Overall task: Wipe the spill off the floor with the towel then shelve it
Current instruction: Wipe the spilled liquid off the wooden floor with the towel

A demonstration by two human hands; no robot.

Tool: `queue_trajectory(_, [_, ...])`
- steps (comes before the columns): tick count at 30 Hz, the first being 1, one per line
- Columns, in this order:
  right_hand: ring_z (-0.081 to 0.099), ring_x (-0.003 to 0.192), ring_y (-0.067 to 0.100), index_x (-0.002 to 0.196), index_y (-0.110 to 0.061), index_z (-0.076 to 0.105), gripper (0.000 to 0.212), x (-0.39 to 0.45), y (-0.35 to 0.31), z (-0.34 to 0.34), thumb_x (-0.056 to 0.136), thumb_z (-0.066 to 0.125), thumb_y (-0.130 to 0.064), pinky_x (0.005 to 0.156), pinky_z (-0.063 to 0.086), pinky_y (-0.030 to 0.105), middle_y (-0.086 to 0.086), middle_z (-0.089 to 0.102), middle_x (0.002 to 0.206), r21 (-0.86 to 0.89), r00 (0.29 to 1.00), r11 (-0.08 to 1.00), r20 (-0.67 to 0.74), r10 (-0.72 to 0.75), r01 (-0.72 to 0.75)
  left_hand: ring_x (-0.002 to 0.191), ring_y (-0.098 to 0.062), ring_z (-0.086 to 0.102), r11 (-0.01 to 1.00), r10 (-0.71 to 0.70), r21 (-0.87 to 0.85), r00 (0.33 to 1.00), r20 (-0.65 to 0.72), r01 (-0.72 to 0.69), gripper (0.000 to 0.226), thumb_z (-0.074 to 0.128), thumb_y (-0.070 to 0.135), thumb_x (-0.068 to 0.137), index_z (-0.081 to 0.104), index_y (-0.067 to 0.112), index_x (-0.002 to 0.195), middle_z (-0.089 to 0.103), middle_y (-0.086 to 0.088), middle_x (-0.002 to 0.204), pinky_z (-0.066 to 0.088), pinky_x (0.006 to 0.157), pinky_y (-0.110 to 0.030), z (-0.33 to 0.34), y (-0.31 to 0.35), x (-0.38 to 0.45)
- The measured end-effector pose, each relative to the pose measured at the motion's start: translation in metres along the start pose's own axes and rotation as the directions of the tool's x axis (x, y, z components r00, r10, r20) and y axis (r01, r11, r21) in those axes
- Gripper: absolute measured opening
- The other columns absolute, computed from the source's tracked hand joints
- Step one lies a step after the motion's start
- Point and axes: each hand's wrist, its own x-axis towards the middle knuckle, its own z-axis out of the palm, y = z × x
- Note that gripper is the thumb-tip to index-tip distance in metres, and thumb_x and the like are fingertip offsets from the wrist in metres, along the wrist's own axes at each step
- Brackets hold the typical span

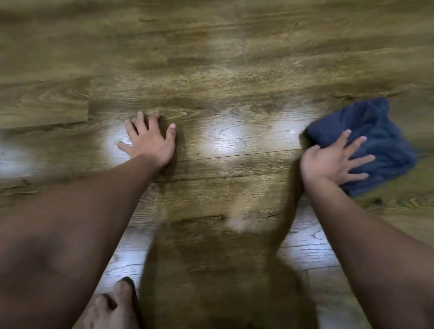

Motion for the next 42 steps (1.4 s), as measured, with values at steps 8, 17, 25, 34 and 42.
queue_trajectory(8, [-0.007,0.152,0.043,0.158,-0.031,0.018,0.084,-0.134,-0.076,0.041,0.086,0.061,-0.036,0.117,-0.001,0.068,-0.001,-0.001,0.169,-0.033,0.886,0.894,0.153,-0.437,0.447,0.150,-0.032,0.012,0.980,-0.090,-0.179,0.996,0.019,0.092,0.072,0.007,0.066,0.100,0.042,0.025,0.148,0.022,-0.007,0.163,0.007,0.113,-0.065,-0.024,0.010,0.005])
queue_trajectory(17, [-0.014,0.152,0.040,0.160,-0.030,0.011,0.085,-0.205,-0.047,0.051,0.089,0.059,-0.038,0.118,-0.005,0.065,-0.001,-0.008,0.169,-0.057,0.400,0.415,0.411,-0.819,0.908,0.150,-0.035,0.021,0.951,-0.209,-0.237,0.978,-0.017,0.199,0.080,0.007,0.072,0.096,0.034,0.022,0.151,0.034,-0.007,0.160,0.001,0.113,-0.067,-0.038,0.025,0.017])
queue_trajectory(25, [-0.002,0.155,0.032,0.159,-0.030,0.021,0.088,-0.110,0.035,0.015,0.082,0.063,-0.036,0.123,0.002,0.057,-0.005,0.009,0.169,-0.043,-0.054,-0.081,0.445,-0.894,0.996,0.156,-0.023,0.005,0.992,0.115,-0.026,0.981,-0.157,-0.121,0.067,0.019,0.059,0.103,0.041,0.013,0.146,0.018,-0.005,0.167,0.002,0.113,-0.070,-0.005,0.060,-0.013])
queue_trajectory(34, [0.017,0.153,0.028,0.154,-0.031,0.035,0.087,0.020,0.154,-0.061,0.068,0.047,-0.032,0.122,0.017,0.050,-0.007,0.023,0.165,-0.176,0.294,0.243,0.378,-0.878,0.954,0.156,-0.021,-0.004,0.930,0.357,-0.090,0.934,-0.008,-0.356,0.068,0.018,0.064,0.102,0.043,0.020,0.147,0.008,0.000,0.169,0.001,0.116,-0.068,0.023,0.172,-0.045])
queue_trajectory(42, [0.013,0.154,0.026,0.153,-0.033,0.036,0.087,0.045,0.217,-0.091,0.067,0.046,-0.028,0.122,0.016,0.055,-0.009,0.023,0.165,-0.155,0.775,0.761,0.175,-0.607,0.630,0.152,-0.030,-0.024,0.944,0.243,0.189,0.956,0.162,-0.272,0.081,0.048,0.061,0.094,0.012,0.032,0.160,-0.023,0.000,0.167,-0.006,0.112,-0.076,0.041,0.152,-0.053])
